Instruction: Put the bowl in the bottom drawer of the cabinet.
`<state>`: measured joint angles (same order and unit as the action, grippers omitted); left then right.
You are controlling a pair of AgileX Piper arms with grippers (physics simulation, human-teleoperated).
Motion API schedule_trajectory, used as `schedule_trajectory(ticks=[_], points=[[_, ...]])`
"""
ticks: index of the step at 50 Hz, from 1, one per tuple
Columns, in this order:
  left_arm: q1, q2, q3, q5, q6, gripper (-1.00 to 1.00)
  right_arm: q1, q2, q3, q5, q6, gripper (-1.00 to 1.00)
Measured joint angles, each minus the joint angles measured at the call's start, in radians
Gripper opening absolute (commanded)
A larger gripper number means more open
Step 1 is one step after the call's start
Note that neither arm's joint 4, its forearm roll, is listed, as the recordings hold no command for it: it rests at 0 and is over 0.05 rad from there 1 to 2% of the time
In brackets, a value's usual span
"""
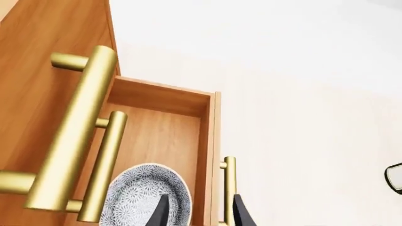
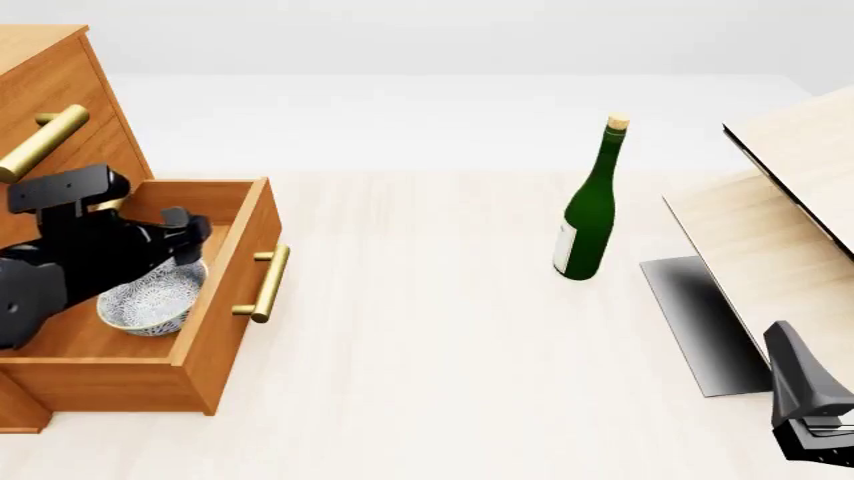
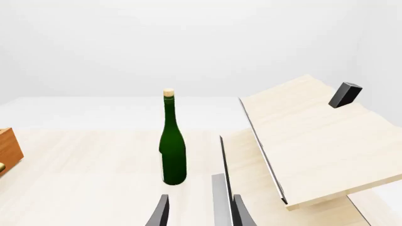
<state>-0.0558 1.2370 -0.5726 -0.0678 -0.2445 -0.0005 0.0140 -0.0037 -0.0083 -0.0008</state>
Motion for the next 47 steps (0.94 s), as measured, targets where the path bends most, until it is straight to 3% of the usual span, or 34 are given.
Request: schedule_trajectory(ticks=[17,47], points=[[-0.076,-0.048,-0.016,0.002,-0.033,1.0,0.0,0.0,0.0,0.0,0.0,1.0],[-0.168,-0.211,-0.064,0.07,-0.003,1.0,0.0,0.0,0.0,0.0,0.0,1.0]])
